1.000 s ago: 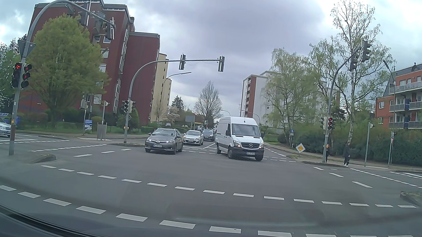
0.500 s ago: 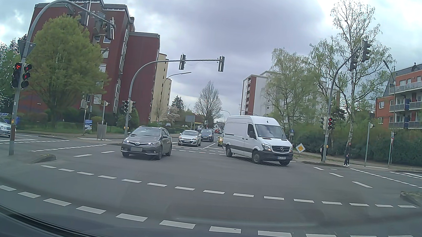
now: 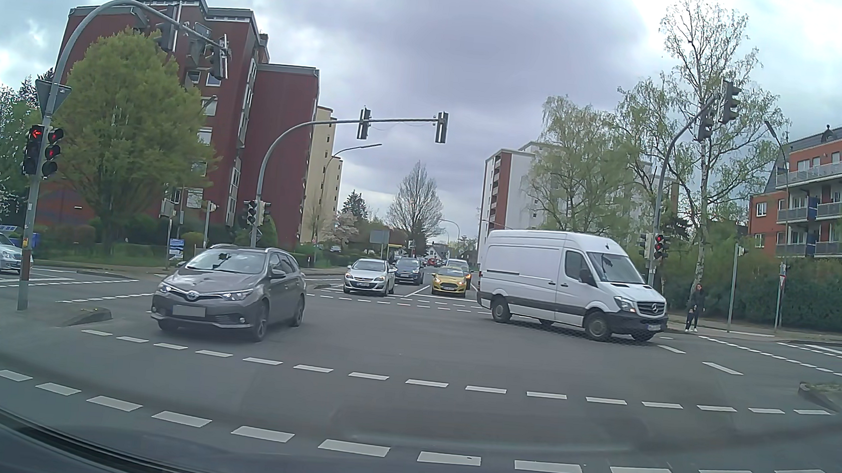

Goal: Follow the waypoints while adhering to traffic rules and regulations

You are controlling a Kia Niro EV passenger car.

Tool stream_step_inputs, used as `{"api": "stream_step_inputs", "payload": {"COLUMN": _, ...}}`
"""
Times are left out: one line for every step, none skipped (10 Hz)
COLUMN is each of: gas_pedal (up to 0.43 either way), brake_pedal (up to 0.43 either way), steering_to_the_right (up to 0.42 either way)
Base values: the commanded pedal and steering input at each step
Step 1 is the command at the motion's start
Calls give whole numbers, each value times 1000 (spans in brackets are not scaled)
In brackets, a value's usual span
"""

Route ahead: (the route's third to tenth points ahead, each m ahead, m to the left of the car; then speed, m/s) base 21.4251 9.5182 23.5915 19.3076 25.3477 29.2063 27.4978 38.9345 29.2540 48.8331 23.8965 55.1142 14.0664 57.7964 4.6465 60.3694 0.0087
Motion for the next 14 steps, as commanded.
{"api": "stream_step_inputs", "payload": {"gas_pedal": 0, "brake_pedal": 274, "steering_to_the_right": -10}}
{"api": "stream_step_inputs", "payload": {"gas_pedal": 0, "brake_pedal": 274, "steering_to_the_right": -10}}
{"api": "stream_step_inputs", "payload": {"gas_pedal": 0, "brake_pedal": 274, "steering_to_the_right": -10}}
{"api": "stream_step_inputs", "payload": {"gas_pedal": 0, "brake_pedal": 274, "steering_to_the_right": -10}}
{"api": "stream_step_inputs", "payload": {"gas_pedal": 0, "brake_pedal": 280, "steering_to_the_right": -10}}
{"api": "stream_step_inputs", "payload": {"gas_pedal": 0, "brake_pedal": 274, "steering_to_the_right": -10}}
{"api": "stream_step_inputs", "payload": {"gas_pedal": 0, "brake_pedal": 280, "steering_to_the_right": -10}}
{"api": "stream_step_inputs", "payload": {"gas_pedal": 0, "brake_pedal": 280, "steering_to_the_right": -10}}
{"api": "stream_step_inputs", "payload": {"gas_pedal": 0, "brake_pedal": 280, "steering_to_the_right": -10}}
{"api": "stream_step_inputs", "payload": {"gas_pedal": 0, "brake_pedal": 280, "steering_to_the_right": -10}}
{"api": "stream_step_inputs", "payload": {"gas_pedal": 0, "brake_pedal": 280, "steering_to_the_right": -10}}
{"api": "stream_step_inputs", "payload": {"gas_pedal": 0, "brake_pedal": 280, "steering_to_the_right": -10}}
{"api": "stream_step_inputs", "payload": {"gas_pedal": 0, "brake_pedal": 280, "steering_to_the_right": -10}}
{"api": "stream_step_inputs", "payload": {"gas_pedal": 0, "brake_pedal": 280, "steering_to_the_right": -10}}
